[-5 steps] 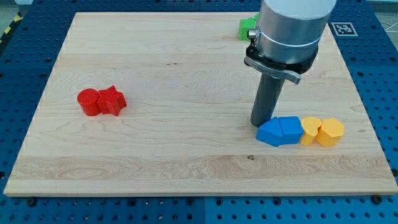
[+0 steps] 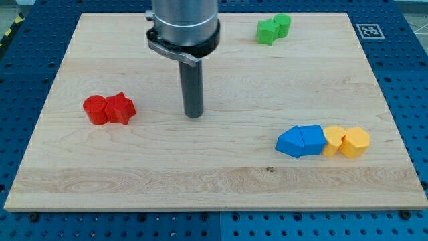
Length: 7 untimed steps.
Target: Point at the red circle
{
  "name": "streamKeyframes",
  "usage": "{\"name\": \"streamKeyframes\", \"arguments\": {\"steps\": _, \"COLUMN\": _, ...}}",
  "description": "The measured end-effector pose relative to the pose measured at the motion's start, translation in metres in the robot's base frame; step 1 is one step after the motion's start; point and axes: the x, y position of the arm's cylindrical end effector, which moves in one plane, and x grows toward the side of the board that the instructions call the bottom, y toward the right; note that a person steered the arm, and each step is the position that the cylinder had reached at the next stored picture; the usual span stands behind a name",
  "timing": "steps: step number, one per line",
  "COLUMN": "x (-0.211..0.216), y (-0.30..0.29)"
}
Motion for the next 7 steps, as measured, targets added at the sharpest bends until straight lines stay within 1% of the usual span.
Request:
{"name": "streamKeyframes", "arguments": {"steps": 2, "x": 0.0, "y": -0.027}}
{"name": "streamKeyframes", "arguments": {"steps": 4, "x": 0.0, "y": -0.021}}
{"name": "streamKeyframes", "arguments": {"steps": 5, "x": 0.015, "y": -0.018}}
{"name": "streamKeyframes", "arguments": {"steps": 6, "x": 0.064, "y": -0.061}}
{"name": "streamKeyframes", "arguments": {"steps": 7, "x": 0.061, "y": -0.137}}
